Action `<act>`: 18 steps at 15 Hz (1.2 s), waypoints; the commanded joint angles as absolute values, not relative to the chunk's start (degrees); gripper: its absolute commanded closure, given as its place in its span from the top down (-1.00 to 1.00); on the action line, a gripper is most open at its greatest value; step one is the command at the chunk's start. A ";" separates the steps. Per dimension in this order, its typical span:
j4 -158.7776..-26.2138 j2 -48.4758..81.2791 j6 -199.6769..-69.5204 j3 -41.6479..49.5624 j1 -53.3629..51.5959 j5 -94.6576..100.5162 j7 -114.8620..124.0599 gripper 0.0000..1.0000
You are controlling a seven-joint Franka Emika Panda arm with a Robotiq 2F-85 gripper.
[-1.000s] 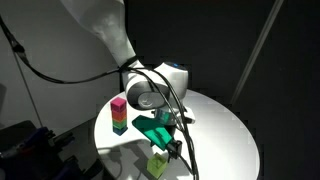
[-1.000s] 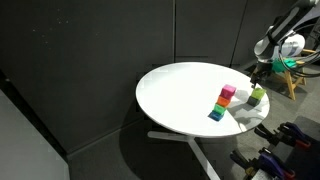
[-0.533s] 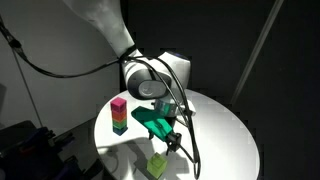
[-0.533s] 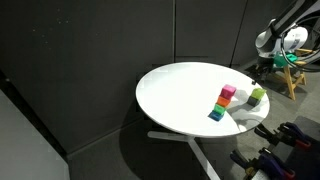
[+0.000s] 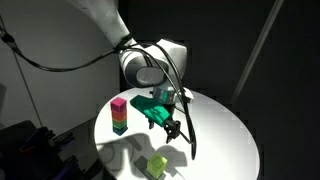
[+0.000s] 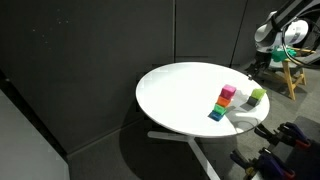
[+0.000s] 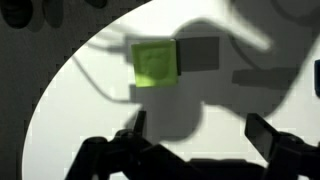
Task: Place the yellow cube on the grey cube
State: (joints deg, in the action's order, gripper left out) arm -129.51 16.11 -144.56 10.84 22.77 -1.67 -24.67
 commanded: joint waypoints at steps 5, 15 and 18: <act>-130.95 11.62 -143.56 10.45 17.38 -1.86 -16.93 1.00; -134.20 8.03 -143.43 8.40 11.13 -1.35 -10.84 1.00; -136.17 5.52 -143.36 8.34 10.32 -0.65 -10.61 1.00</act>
State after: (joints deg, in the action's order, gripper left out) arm -133.41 9.73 -144.55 8.33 10.88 -1.67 -12.17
